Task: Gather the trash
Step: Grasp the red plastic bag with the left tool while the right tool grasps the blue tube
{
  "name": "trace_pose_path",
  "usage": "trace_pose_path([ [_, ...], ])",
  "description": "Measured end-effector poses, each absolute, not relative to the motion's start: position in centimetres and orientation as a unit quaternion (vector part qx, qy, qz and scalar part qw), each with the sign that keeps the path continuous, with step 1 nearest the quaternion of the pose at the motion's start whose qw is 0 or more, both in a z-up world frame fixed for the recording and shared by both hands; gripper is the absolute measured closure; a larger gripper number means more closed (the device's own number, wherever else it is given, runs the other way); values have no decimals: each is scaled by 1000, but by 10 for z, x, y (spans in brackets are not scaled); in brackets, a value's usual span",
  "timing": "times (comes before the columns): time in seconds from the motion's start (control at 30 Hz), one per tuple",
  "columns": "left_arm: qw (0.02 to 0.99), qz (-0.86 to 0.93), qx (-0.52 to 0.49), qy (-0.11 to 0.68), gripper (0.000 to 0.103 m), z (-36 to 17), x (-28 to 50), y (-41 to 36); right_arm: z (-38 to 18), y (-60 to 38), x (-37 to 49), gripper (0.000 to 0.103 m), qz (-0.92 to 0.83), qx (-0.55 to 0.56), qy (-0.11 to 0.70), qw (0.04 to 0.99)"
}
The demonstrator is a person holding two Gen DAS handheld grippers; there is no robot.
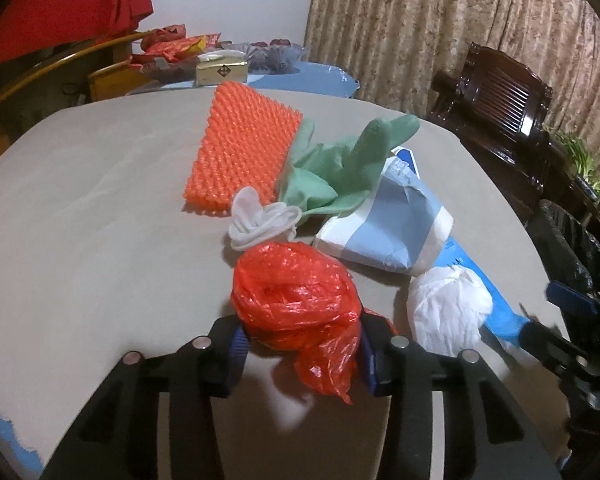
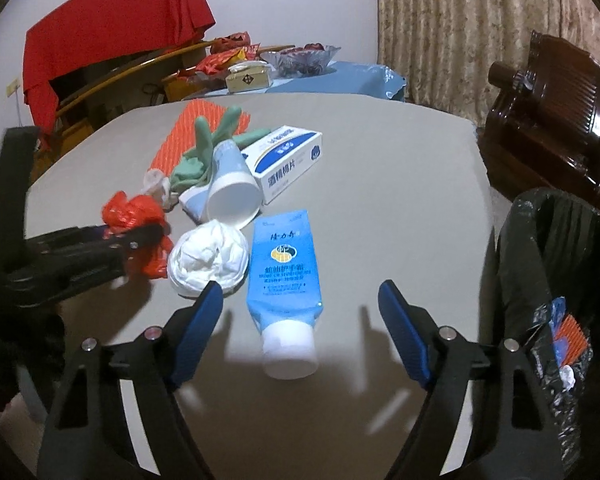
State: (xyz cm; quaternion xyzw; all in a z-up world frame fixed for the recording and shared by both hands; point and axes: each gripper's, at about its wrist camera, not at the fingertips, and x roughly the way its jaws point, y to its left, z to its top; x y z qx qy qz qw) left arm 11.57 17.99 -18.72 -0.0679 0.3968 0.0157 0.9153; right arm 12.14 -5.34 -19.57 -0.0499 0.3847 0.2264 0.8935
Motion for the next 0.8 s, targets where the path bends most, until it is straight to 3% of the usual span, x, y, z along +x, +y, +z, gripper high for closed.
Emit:
trace_pose_path([
  [0.2, 916, 15, -72, 394, 59, -180, 107, 186, -208, -47, 124, 37, 226, -53, 402, 885],
  [0.33, 920, 9, -70, 387, 59, -174, 103, 183, -212, -43, 125, 59, 235, -58, 416, 876],
  [0.8, 929, -4, -55, 366, 59, -153, 103, 167, -193, -59, 125, 61, 228, -33, 406, 884],
])
